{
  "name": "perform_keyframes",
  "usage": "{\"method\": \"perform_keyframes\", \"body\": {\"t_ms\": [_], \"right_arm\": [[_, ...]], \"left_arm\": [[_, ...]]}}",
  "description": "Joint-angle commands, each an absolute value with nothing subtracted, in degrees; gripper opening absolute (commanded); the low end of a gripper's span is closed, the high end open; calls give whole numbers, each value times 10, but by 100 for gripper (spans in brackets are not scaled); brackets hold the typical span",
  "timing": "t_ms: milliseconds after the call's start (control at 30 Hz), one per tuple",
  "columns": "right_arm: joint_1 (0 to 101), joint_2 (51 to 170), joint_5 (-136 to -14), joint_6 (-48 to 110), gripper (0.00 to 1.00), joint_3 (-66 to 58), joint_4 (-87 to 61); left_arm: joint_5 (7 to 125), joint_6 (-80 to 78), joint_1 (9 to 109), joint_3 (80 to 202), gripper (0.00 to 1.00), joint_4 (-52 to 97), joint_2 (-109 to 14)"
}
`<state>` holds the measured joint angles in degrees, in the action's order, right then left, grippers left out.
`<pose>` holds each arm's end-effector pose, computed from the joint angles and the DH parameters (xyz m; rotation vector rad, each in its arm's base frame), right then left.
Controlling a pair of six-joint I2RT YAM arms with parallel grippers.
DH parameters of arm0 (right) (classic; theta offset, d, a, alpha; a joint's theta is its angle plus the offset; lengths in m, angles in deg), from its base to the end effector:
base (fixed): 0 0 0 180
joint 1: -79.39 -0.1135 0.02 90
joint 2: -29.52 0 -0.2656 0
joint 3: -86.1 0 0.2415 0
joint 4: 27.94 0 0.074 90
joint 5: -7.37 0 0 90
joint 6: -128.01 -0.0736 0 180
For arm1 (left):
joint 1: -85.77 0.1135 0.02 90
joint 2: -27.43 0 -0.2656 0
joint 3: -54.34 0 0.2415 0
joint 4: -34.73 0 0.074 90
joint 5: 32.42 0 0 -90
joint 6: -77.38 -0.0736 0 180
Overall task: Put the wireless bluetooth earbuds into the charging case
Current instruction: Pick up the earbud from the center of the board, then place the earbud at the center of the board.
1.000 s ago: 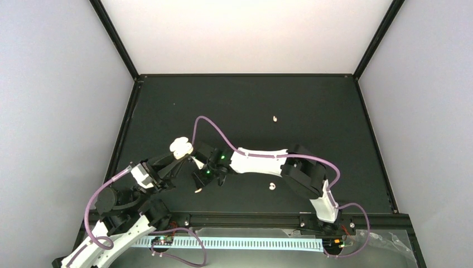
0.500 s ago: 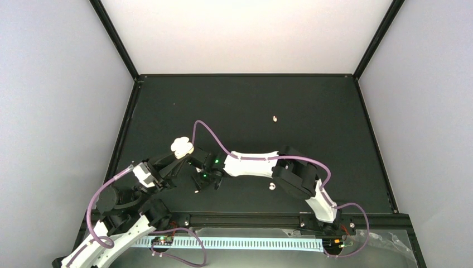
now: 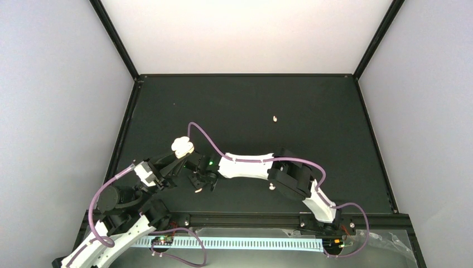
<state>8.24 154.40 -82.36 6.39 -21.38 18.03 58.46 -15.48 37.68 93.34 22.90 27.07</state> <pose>0.1510 0.4435 0.1272 -0.9512 2.6424 0.5235 0.0491 -0.0564 0.3325 0.4988 1.0142 -0.7145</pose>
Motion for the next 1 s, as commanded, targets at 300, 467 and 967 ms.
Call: {"method": "perform_keyframes", "body": {"t_ms": [300, 467, 967], "right_arm": [[63, 1566, -872, 78, 30, -222, 221], [63, 1548, -895, 85, 22, -197, 219], [124, 1369, -992, 127, 16, -2, 183]], "left_arm": [[576, -157, 376, 953, 2, 217, 355], [576, -158, 376, 953, 2, 215, 354], [585, -155, 376, 949, 2, 222, 334]]}}
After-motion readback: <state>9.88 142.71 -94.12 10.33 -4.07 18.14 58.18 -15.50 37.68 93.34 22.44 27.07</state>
